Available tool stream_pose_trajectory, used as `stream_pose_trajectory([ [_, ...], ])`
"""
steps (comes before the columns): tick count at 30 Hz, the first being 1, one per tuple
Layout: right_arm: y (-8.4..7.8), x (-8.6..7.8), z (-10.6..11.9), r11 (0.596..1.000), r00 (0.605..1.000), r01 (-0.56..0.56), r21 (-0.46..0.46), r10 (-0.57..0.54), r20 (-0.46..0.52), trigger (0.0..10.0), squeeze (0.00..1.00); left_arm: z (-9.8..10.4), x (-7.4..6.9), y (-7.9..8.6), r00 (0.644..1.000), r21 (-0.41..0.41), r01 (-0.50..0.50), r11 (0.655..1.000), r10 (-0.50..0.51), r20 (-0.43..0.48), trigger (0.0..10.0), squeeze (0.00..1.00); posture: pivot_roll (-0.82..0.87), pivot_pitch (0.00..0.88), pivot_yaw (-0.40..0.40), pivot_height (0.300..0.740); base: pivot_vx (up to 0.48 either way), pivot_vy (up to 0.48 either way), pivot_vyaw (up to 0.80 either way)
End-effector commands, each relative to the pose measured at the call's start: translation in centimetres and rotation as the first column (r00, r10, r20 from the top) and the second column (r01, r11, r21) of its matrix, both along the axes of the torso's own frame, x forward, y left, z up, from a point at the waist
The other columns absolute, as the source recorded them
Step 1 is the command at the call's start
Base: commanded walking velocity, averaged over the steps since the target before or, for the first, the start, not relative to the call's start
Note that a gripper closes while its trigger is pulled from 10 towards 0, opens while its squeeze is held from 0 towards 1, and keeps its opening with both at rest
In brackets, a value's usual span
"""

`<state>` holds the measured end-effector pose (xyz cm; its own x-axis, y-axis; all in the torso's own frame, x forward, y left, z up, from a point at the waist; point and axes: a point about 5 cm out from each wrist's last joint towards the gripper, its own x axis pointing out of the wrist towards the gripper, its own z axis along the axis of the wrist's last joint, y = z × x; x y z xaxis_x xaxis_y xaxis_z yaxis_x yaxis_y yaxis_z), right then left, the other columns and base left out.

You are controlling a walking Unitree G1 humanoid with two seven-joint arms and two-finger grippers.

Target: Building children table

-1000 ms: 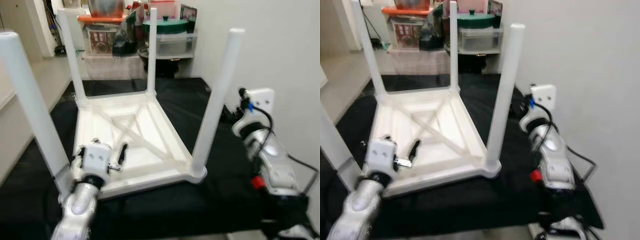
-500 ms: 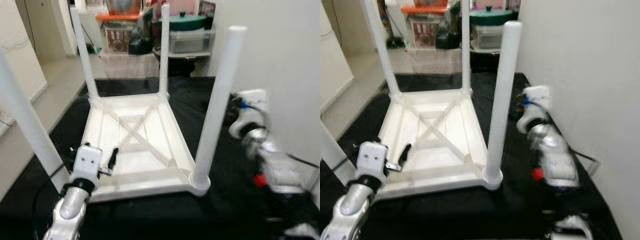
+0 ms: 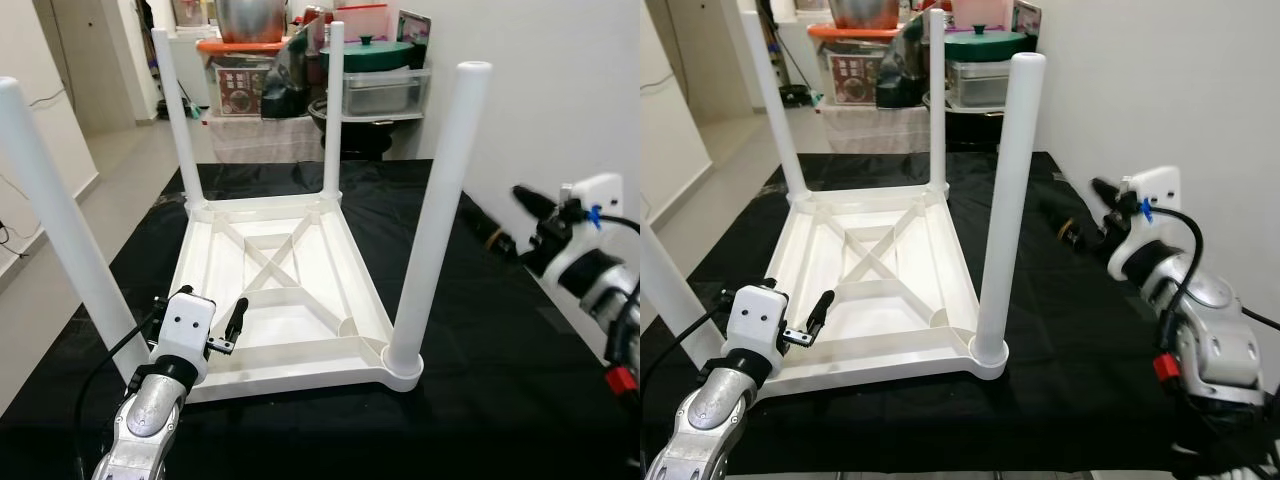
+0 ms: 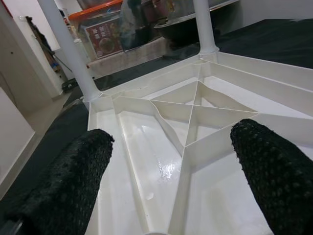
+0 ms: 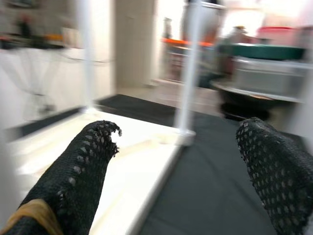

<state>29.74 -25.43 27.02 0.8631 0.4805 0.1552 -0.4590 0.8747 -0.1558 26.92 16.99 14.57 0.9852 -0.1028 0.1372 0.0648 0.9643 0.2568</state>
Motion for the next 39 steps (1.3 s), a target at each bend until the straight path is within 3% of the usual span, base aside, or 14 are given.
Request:
stream_pose_trajectory([
  [1, 0.7, -0.3, 0.2, 0.998, 0.998, -0.056, -0.016, 0.056, -0.003, 10.0, 0.0, -0.4, 0.0, 0.2, 1.0, 0.009, 0.001, 1.0, -0.001, -0.018, 10.0, 0.0, 0.03, 0.0, -0.011, 0.74, 0.0, 0.0, 0.0],
  [7, 1.2, -0.7, 1.5, 0.993, 0.993, -0.113, -0.034, 0.114, 0.028, 10.0, 0.0, -0.6, 0.0, -0.2, 1.0, 0.011, 0.013, 1.0, -0.013, -0.023, 10.0, 0.0, 0.03, 0.0, -0.013, 0.74, 0.0, 0.0, 0.0],
  [9, 0.4, -1.6, 3.0, 0.987, 0.985, -0.157, -0.027, 0.159, 0.064, 10.0, 0.0, -0.6, 0.0, -0.2, 1.0, 0.009, 0.013, 1.0, -0.013, -0.025, 10.0, 0.0, 0.02, 0.0, -0.01, 0.74, 0.0, 0.0, 0.0],
  [15, -1.6, -3.6, 3.3, 0.972, 0.974, -0.217, -0.094, 0.222, 0.046, 10.0, 0.0, -0.8, 0.2, -0.2, 0.999, 0.008, 0.022, 1.0, -0.022, -0.032, 10.0, 0.0, 0.01, 0.0, 0.004, 0.74, 0.0, 0.0, 0.0],
  [19, -2.7, -4.1, 4.2, 0.97, 0.969, -0.235, -0.06, 0.239, 0.064, 10.0, 0.0, -0.8, 0.4, -0.3, 0.999, 0.009, 0.028, 1.0, -0.028, -0.032, 10.0, 0.0, 0.0, 0.0, 0.006, 0.74, 0.0, 0.0, 0.0],
  [22, -2.6, -4.3, 5.3, 0.959, 0.954, -0.281, -0.024, 0.282, 0.102, 10.0, 0.0, -0.8, 0.5, -0.4, 0.999, 0.008, 0.03, 1.0, -0.029, -0.032, 10.0, 0.0, 0.0, 0.0, 0.004, 0.74, 0.0, 0.0, 0.0],
  [29, 0.1, -4.0, 5.9, 0.921, 0.913, -0.388, -0.022, 0.387, 0.128, 10.0, 0.0, -1.0, 0.4, -0.8, 0.999, 0.007, 0.032, 0.999, -0.032, -0.035, 10.0, 0.0, 0.02, 0.0, -0.007, 0.74, 0.0, 0.0, 0.0],
  [32, 2.3, -4.0, 6.4, 0.885, 0.873, -0.465, -0.023, 0.463, 0.151, 10.0, 0.0, -1.1, 0.3, -0.8, 0.999, 0.008, 0.029, 1.0, -0.028, -0.036, 10.0, 0.0, 0.02, 0.0, -0.013, 0.74, 0.0, 0.0, 0.0],
  [35, 2.9, -3.4, 6.4, 0.888, 0.877, -0.46, -0.008, 0.456, 0.152, 10.0, 0.0, -1.2, 0.3, -0.7, 0.999, 0.01, 0.024, 1.0, -0.023, -0.038, 10.0, 0.0, 0.02, 0.0, -0.015, 0.74, 0.0, 0.0, 0.0],
  [37, 3.6, -2.0, 6.5, 0.918, 0.912, -0.394, 0.055, 0.382, 0.151, 10.0, 0.0, -1.2, 0.4, -0.6, 0.999, 0.008, 0.02, 1.0, -0.02, -0.038, 10.0, 0.0, 0.02, 0.0, -0.016, 0.74, 0.0, 0.0, 0.0],
  [39, 3.9, -1.6, 6.5, 0.921, 0.917, -0.383, 0.076, 0.369, 0.149, 10.0, 0.0, -1.1, 0.4, -0.7, 0.999, 0.008, 0.019, 1.0, -0.019, -0.037, 10.0, 0.0, 0.02, 0.0, -0.018, 0.74, 0.0, 0.0, 0.0],
])
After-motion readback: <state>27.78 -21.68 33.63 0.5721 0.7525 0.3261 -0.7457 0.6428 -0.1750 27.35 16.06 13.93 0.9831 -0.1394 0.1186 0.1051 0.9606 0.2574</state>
